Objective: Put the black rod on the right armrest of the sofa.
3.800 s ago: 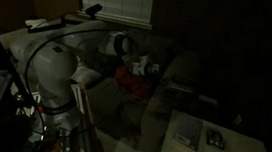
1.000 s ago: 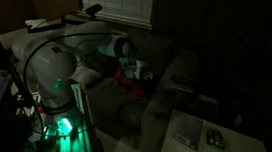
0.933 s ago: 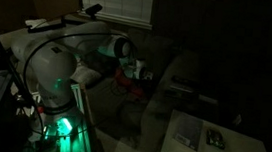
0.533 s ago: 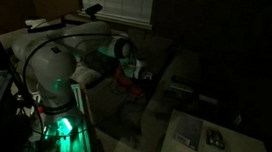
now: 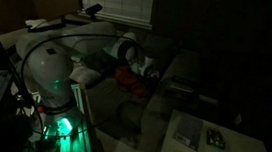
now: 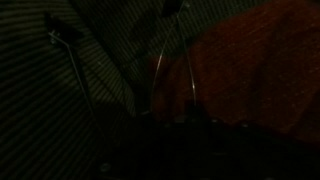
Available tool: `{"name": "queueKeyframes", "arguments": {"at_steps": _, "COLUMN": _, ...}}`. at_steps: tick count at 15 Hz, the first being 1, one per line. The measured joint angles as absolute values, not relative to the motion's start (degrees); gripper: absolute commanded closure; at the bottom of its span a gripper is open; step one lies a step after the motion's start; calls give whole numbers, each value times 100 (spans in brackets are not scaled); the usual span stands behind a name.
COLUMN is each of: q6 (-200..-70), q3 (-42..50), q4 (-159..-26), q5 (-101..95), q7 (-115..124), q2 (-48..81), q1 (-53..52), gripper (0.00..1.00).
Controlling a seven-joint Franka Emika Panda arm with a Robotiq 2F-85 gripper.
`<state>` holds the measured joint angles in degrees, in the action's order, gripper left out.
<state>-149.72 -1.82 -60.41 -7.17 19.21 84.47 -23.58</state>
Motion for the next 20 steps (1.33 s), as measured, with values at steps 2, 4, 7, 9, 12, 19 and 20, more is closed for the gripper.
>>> {"name": "queueKeyframes", "arguments": {"at_steps": 2, "q6": -14817, "q3": -207, "q4": -6165, "q5": -717, "q7": 1647, "q2": 8279, "q1": -2232, "gripper": 100}}
{"name": "queueKeyframes", "arguments": {"at_steps": 4, "q6": -14806, "q3": -294, "q4": -6426, "q5": -717, "q7": 1378, "q2": 8063, "q1": -2150, "gripper": 100}}
{"name": "queueKeyframes", "arguments": {"at_steps": 7, "q6": -14898, "q3": -437, "q4": -6942, "q5": -717, "q7": 1042, "q2": 7661, "q1": -1997, "gripper": 100}}
{"name": "queueKeyframes", "arguments": {"at_steps": 9, "q6": -15090, "q3": -691, "q4": -7357, "q5": -715, "q7": 719, "q2": 7352, "q1": -1748, "gripper": 100}}
{"name": "queueKeyframes", "arguments": {"at_steps": 12, "q6": -15246, "q3": -1450, "q4": -7979, "q5": -690, "q7": 75, "q2": 6889, "q1": -1109, "gripper": 100}}
{"name": "queueKeyframes", "arguments": {"at_steps": 19, "q6": -15246, "q3": -2511, "q4": -9255, "q5": -57, "q7": -681, "q2": 5827, "q1": -200, "gripper": 100}}
{"name": "queueKeyframes", "arguments": {"at_steps": 20, "q6": -15246, "q3": -2521, "q4": -9366, "q5": 20, "q7": -685, "q2": 5691, "q1": -181, "gripper": 100}}
